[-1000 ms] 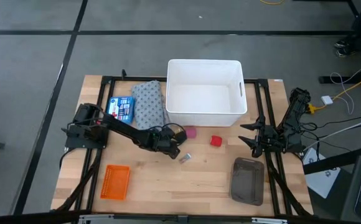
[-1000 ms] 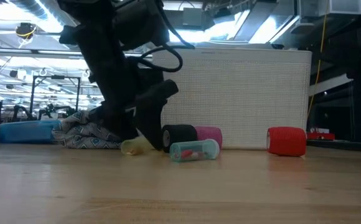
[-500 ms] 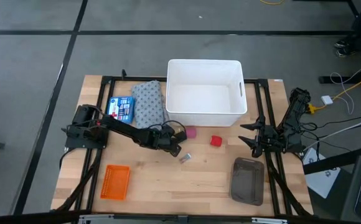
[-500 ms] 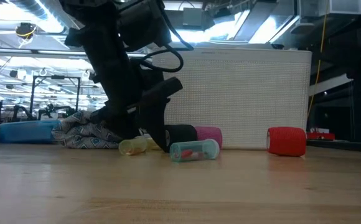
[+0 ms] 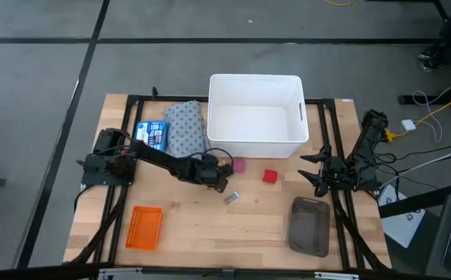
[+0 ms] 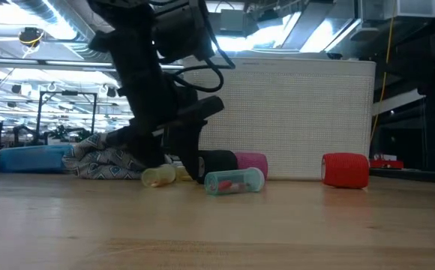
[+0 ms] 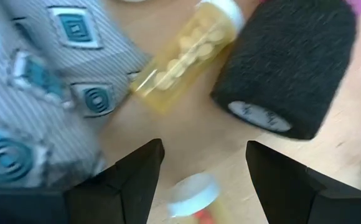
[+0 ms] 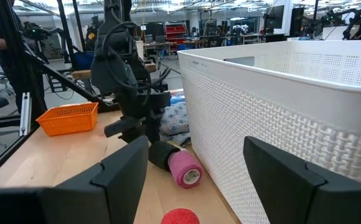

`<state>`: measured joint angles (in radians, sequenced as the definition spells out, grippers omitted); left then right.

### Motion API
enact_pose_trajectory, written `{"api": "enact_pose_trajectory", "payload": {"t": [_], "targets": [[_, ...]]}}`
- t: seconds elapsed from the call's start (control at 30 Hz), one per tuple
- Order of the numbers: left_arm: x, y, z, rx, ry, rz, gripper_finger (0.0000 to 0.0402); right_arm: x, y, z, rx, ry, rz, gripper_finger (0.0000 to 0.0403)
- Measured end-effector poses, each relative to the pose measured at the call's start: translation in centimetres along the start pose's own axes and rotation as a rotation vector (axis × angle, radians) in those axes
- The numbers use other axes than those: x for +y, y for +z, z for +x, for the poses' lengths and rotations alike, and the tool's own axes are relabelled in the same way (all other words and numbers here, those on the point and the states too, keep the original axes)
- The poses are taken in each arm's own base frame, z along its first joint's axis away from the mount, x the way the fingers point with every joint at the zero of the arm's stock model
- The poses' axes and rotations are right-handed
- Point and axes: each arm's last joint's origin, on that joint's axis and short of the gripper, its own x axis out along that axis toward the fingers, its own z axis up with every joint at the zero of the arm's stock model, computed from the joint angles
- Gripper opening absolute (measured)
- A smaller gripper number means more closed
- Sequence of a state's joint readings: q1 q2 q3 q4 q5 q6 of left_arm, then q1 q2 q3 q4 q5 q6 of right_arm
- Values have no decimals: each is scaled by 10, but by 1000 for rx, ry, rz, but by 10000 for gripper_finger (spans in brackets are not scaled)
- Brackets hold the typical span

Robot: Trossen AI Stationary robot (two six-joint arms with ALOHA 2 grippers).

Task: Pick & Place Medicine items
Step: Put the bottom yellow pill bottle into the orange bin

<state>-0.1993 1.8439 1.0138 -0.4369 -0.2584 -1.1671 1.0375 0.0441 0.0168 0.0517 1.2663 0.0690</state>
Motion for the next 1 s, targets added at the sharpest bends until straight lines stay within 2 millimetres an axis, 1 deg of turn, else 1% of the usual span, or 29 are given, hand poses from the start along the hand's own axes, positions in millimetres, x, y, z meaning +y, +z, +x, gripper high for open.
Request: {"api": "enact_pose_trajectory", "payload": {"t": [0.1, 0.3, 0.63, 0.77, 1.0], "targets": [[3, 0, -4, 4, 19, 6, 239, 0, 0, 0, 0, 0, 0, 265], [4, 4, -18, -9, -7, -9, 239, 0, 0, 0, 0, 0, 0, 265], [3, 1, -18, 35, -17, -80, 239, 0, 0, 0, 0, 0, 0, 265], [3, -1, -18, 88, -39, -94, 239, 0, 0, 0, 0, 0, 0, 265], [1, -3, -18, 128, -53, -124, 239, 0, 0, 0, 0, 0, 0, 265]]}}
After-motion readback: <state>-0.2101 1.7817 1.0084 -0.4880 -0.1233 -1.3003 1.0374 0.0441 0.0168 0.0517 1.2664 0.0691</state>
